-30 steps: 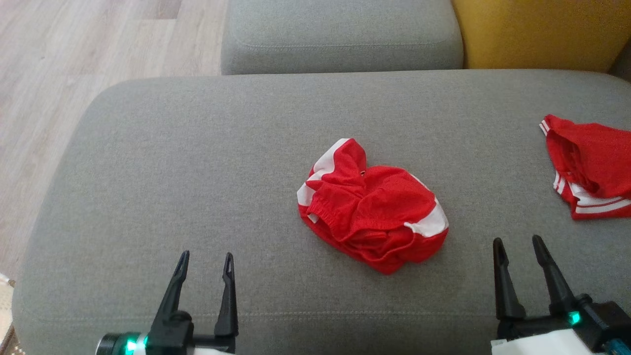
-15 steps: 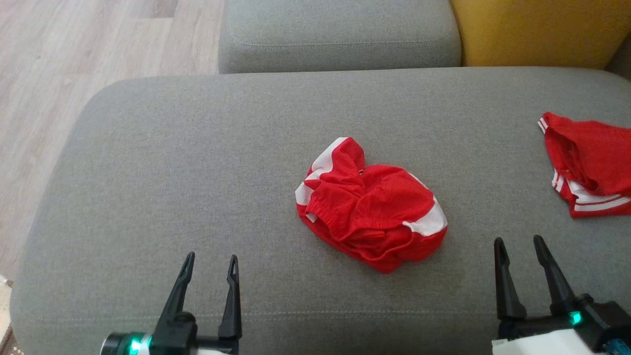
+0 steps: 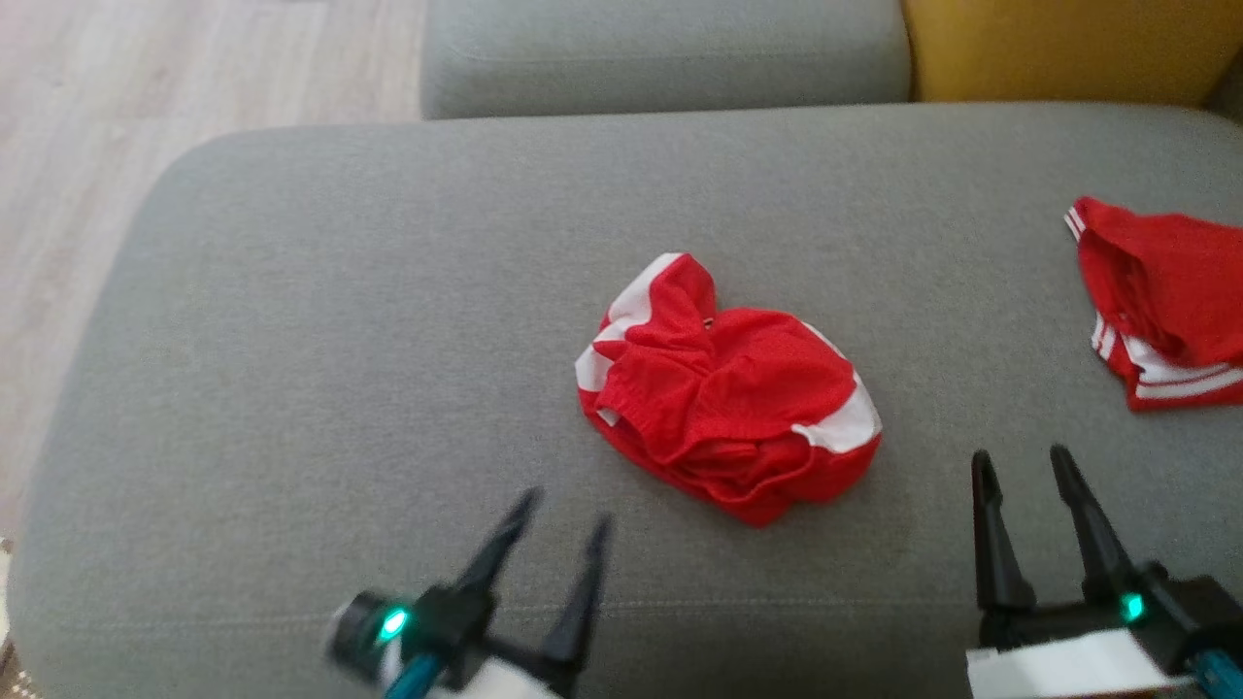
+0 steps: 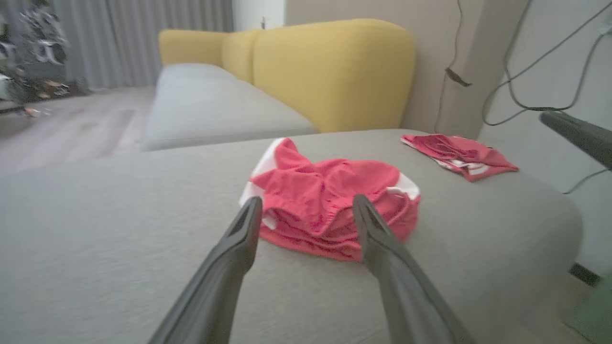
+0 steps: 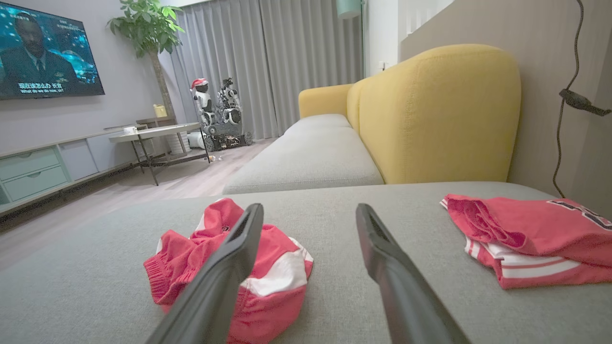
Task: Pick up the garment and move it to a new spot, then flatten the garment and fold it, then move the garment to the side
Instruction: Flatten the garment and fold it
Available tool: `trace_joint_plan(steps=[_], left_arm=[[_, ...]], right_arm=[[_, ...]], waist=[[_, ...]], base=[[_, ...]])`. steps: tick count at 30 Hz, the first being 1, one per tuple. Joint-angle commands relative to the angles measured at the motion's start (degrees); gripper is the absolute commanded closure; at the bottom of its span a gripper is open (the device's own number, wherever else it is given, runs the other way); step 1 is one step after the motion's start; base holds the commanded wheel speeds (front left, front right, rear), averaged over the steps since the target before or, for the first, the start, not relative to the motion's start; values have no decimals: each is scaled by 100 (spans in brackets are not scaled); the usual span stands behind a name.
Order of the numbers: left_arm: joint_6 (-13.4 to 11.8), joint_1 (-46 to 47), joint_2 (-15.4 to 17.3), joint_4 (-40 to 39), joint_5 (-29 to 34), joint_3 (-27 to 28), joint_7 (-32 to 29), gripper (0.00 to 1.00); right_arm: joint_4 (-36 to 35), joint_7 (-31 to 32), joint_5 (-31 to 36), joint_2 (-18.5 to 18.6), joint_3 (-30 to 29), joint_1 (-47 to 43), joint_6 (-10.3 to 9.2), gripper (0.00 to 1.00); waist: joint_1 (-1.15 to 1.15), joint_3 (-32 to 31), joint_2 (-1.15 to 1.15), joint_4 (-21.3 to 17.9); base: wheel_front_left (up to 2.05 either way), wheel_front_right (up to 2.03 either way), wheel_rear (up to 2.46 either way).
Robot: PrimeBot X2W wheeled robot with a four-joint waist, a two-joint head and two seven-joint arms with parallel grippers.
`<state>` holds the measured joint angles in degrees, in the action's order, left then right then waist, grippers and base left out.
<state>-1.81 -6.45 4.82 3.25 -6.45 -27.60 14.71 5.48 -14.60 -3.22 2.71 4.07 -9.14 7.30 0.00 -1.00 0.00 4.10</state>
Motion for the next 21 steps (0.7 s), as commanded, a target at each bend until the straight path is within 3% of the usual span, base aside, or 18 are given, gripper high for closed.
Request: trace_joint_plan(steps=[1, 4, 7, 16, 21], left_arm=[[211, 491, -122, 26, -222, 35, 29, 0], [573, 869, -184, 548, -1135, -170, -5, 0], [681, 1426, -190, 812, -1954, -586, -193, 0], [679, 2560, -193, 1239, -3579, -1569, -732, 0], [568, 3039, -193, 1494, -4074, -1973, -791, 0]], right_arm=[[-206, -40, 61, 17, 145, 347, 19, 0], [-258, -40, 124, 17, 157, 460, 19, 0], [-324, -40, 194, 17, 129, 594, 19, 0], [-438, -40, 369, 17, -14, 836, 19, 0], [-499, -40, 334, 17, -27, 968, 19, 0]], waist=[[0, 87, 0, -104], [0, 224, 0, -293], [0, 453, 0, -482], [0, 987, 0, -941], [0, 1187, 0, -1202]], base=[[0, 0, 0], [0, 0, 0], [0, 0, 0], [0, 0, 0], [0, 0, 0]])
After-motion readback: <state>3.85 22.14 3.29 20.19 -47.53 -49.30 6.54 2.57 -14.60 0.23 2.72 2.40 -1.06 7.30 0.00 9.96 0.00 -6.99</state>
